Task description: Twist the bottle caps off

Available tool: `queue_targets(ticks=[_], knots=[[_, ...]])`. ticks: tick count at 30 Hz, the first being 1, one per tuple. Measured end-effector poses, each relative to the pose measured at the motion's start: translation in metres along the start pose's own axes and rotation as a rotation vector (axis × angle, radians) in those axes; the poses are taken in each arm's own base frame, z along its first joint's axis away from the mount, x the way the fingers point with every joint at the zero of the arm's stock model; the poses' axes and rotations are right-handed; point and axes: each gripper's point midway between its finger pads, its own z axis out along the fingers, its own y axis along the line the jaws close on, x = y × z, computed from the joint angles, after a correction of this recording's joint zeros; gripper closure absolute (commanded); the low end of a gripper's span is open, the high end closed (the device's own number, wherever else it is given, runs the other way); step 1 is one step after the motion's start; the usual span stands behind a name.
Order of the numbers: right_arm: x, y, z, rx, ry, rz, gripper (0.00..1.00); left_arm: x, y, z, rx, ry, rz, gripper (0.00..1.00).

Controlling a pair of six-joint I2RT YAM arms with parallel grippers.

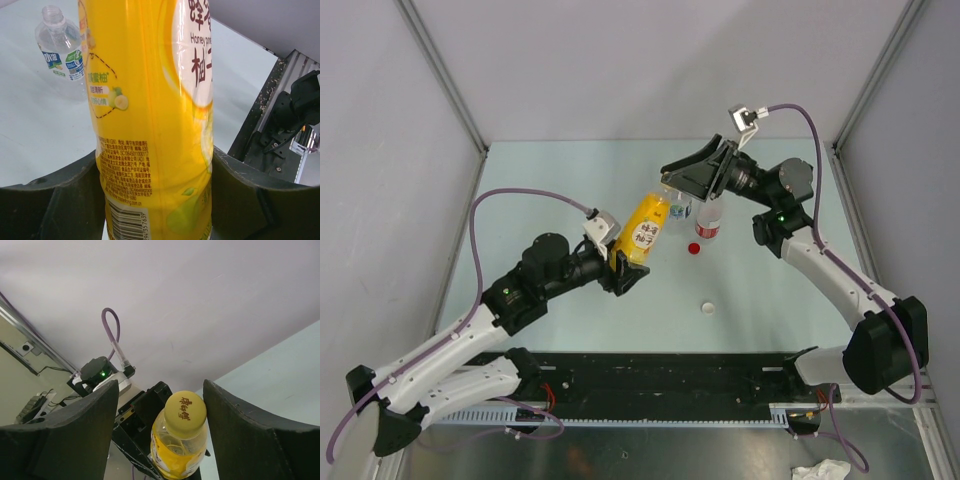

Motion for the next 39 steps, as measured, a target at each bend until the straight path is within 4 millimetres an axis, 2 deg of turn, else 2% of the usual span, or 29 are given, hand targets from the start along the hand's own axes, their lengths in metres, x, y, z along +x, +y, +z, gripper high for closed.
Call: queue_targets(ticks=[4, 12, 14, 19, 24, 28, 39], knots=[[0.005, -0.004, 0.002, 0.009, 0.014, 0.0, 0.44, 0.0, 0.0, 0.0, 0.0, 0.002, 0.0, 1.0], [0.009, -0.014, 0.003, 0.037, 0.021, 0.007, 0.89, -0.001, -0.001, -0.001, 0.004, 0.003, 0.001, 1.0], [0.01, -0.014, 0.003, 0.035, 0.022, 0.001, 0.97, -0.001, -0.001, -0.001, 0.004, 0.004, 0.0, 1.0], [0.01, -0.013, 0.002, 0.031, 0.024, -0.009, 1.0, -0.001, -0.002, -0.001, 0.011, 0.005, 0.0, 1.0], [0.009, -0.004, 0.001, 0.008, 0.033, -0.039, 1.0, -0.002, -0.009, -0.003, 0.046, 0.002, 0.001, 1.0], [0.007, 0.014, -0.002, -0.042, 0.043, -0.091, 1.0, -0.006, -0.022, -0.008, 0.117, -0.008, 0.006, 1.0], [0.005, 0.085, -0.017, -0.259, 0.072, -0.29, 1.0, -0.015, -0.073, -0.028, 0.425, -0.01, 0.025, 1.0]])
